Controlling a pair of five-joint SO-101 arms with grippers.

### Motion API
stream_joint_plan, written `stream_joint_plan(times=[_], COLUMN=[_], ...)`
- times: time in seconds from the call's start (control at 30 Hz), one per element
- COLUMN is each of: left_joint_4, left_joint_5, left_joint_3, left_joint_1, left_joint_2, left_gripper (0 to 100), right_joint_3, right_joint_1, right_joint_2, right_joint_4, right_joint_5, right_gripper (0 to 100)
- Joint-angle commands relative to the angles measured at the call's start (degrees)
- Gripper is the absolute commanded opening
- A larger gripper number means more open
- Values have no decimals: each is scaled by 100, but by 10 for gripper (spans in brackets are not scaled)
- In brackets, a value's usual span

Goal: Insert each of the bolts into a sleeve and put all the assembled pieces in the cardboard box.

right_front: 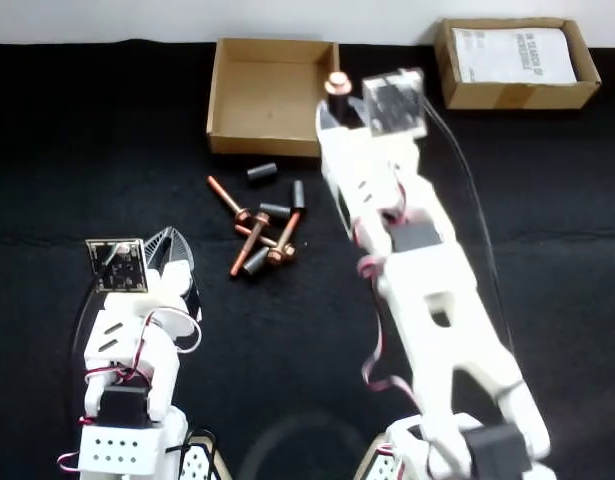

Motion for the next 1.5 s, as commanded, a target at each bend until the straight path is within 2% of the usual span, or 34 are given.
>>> stream_joint_plan(times=[0.0,0.23,0.5,0.73,0.83,1.03,1.3,1.47], left_joint_4=[-141,580,598,607,607,580,589,598], left_joint_5=[18,18,0,-26,-26,-26,-26,-26], left_joint_3=[110,119,119,119,119,127,127,127], left_joint_1=[-66,-66,-66,-57,-31,-31,-31,-31], left_joint_2=[66,66,75,75,154,242,242,277], left_gripper=[24,24,24,24,24,24,24,24], right_joint_3=[-1455,-3802,-6695,-7969,-8180,-8365,-8620,-9578], right_joint_1=[92,66,-4,-136,-215,-382,-418,-418], right_joint_2=[848,2941,5640,7134,7301,7336,7301,7301], right_joint_4=[-22,-31,4,22,497,1534,2281,3486], right_joint_5=[492,791,1178,1196,1196,1196,1196,1160], right_gripper=[7,7,7,9,19,112,118,118])
